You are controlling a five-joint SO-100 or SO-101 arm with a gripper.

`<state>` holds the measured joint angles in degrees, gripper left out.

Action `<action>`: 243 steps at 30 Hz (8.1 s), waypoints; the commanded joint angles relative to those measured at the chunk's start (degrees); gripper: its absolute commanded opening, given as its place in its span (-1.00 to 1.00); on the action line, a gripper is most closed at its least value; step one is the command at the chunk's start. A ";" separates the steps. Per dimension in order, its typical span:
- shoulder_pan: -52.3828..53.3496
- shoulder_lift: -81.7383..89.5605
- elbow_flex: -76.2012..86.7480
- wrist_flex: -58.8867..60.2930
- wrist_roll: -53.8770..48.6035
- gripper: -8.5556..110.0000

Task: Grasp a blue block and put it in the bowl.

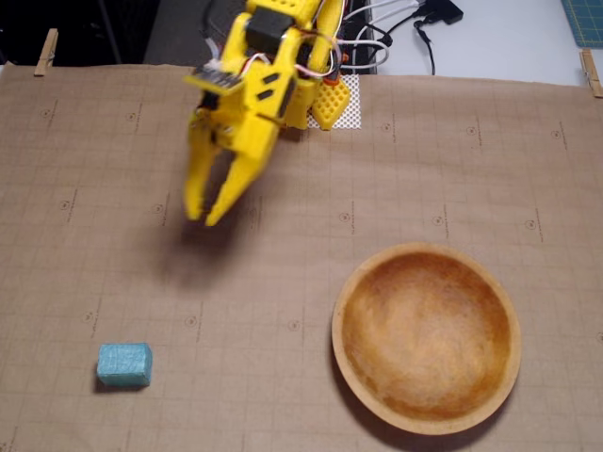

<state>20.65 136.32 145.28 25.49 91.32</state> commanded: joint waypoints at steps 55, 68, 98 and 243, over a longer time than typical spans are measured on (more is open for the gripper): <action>-2.20 -79.63 -26.19 -69.08 4.66 0.26; 0.53 -90.00 -42.89 -64.78 4.57 0.27; -1.05 -98.44 -58.01 -57.13 4.31 0.09; -44.03 -67.41 -48.16 -12.22 4.83 -0.74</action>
<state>-23.91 67.41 100.72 13.18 95.80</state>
